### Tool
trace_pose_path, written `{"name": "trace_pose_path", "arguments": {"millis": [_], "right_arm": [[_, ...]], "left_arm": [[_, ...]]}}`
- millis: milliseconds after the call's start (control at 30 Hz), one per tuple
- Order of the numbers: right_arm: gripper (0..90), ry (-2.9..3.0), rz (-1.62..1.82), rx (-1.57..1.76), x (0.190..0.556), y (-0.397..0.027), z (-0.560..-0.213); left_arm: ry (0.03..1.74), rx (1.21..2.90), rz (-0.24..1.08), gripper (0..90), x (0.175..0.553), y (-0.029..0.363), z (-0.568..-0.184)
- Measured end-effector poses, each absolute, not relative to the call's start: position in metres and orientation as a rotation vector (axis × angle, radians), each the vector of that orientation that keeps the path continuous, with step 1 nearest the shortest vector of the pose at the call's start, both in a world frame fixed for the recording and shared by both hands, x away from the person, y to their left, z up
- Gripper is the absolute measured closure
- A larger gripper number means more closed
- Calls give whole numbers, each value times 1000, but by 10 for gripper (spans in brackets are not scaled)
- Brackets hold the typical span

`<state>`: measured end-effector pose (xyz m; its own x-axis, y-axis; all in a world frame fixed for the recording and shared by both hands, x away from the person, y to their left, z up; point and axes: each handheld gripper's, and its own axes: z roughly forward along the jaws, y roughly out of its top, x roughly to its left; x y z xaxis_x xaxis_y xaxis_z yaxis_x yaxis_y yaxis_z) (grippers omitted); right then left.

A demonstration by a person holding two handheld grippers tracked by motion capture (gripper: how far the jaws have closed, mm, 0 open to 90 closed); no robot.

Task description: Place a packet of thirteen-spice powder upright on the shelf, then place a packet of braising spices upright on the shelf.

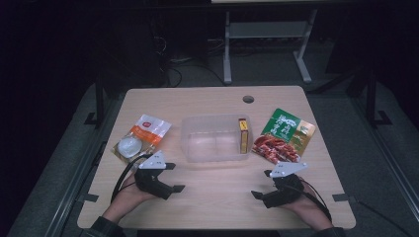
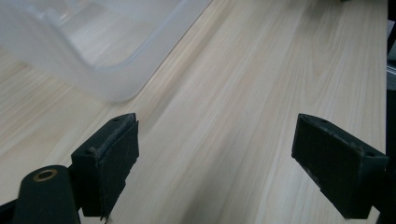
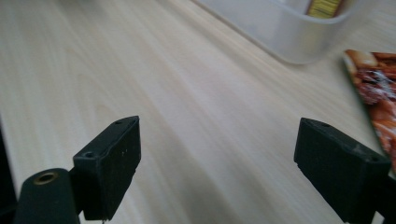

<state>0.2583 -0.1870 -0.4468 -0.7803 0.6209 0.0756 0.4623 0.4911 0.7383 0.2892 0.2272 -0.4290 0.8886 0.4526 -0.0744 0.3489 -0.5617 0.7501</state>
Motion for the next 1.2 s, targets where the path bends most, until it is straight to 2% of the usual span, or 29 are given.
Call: {"name": "trace_pose_path", "arguments": {"millis": [467,633,700,833,1000,1100,1200], "right_arm": [[190,2409,1112,1056,294,-208,-445],[258,2354,1094,1128,317,-223,-446],[304,2333,1090,1154,324,-227,-445],[464,2291,1067,1201,342,-236,-444],[674,2262,933,1238,362,-243,-448],[837,2254,894,1254,373,-248,-450],[895,2271,872,1257,383,-253,-453]], "left_arm": [[670,2183,150,143,276,263,-440],[668,2177,135,143,278,261,-443],[660,2196,131,143,277,259,-445],[664,2211,118,142,279,256,-447],[685,2228,105,143,281,255,-450],[684,2233,106,143,281,255,-451],[683,2240,115,143,281,255,-451]]}}
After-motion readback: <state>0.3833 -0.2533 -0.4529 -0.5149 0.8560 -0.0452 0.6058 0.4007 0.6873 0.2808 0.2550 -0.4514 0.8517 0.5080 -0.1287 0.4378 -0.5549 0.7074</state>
